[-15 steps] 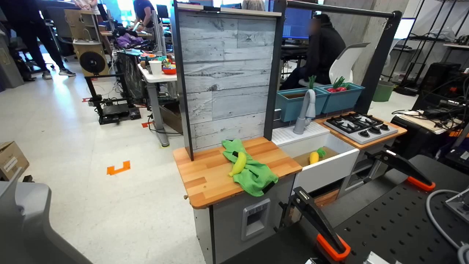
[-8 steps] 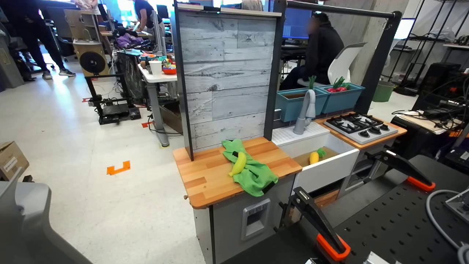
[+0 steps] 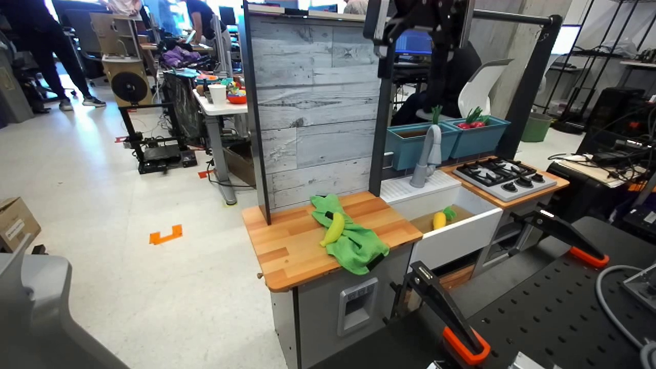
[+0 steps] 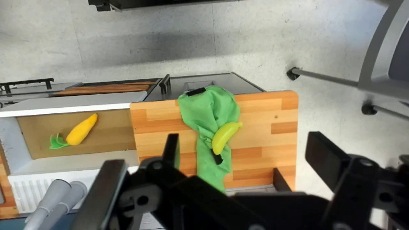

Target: Move the green towel to the right

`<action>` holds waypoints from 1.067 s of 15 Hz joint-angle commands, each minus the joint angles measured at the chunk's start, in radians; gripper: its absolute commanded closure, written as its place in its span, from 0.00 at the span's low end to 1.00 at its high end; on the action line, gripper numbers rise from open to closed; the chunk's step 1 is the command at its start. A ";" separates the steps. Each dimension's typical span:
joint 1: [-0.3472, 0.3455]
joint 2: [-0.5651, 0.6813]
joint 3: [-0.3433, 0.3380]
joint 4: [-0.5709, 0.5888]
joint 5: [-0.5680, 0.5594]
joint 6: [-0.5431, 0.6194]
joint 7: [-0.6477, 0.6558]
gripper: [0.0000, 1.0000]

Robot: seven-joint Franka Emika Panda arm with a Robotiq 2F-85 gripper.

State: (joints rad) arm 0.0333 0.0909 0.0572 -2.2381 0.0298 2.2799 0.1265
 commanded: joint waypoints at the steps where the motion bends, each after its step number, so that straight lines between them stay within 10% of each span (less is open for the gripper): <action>1: -0.026 0.149 -0.039 0.088 0.063 0.106 0.055 0.00; 16: -0.078 0.660 -0.069 0.443 0.242 0.265 0.220 0.00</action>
State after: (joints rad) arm -0.0310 0.6388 -0.0237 -1.9092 0.2200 2.5509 0.3346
